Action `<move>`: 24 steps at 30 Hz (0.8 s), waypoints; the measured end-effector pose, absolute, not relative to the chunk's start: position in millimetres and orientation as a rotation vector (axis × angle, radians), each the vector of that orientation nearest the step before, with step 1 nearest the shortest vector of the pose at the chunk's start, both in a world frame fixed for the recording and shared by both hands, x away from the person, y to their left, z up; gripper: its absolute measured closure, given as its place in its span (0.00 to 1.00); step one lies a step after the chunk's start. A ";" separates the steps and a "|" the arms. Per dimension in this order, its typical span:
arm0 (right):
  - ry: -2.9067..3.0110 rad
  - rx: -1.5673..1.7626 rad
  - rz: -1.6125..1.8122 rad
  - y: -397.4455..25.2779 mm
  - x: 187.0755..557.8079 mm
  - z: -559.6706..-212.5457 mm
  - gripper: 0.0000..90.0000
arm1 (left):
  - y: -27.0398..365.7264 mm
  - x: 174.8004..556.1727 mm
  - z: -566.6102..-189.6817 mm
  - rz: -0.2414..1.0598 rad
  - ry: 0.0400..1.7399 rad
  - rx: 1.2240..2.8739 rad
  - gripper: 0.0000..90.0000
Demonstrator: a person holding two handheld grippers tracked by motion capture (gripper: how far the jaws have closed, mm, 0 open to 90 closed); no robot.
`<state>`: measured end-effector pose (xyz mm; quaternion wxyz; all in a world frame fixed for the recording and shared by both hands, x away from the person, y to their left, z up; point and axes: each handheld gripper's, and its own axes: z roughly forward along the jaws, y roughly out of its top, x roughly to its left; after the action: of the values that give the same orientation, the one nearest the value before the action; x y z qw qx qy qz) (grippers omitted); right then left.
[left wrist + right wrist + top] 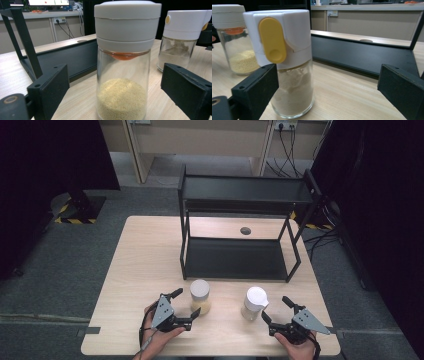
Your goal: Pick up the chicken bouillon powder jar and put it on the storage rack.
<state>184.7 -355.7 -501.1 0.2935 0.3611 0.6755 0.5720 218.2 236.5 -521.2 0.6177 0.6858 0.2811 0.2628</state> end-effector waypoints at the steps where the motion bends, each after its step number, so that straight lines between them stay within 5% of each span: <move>1: 1.799 0.958 1.519 -355.1 184.7 -500.9 0.04 | 236.0 218.1 -520.8 0.605 0.649 1.581 0.08; 24: 1.761 0.964 1.507 -351.3 179.5 -503.9 0.05 | 236.6 218.8 -523.5 0.610 0.652 1.549 0.09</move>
<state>179.5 -351.3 -503.9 0.3104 0.3652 0.6669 0.5705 218.8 236.6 -523.5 0.6261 0.6755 0.2843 0.2661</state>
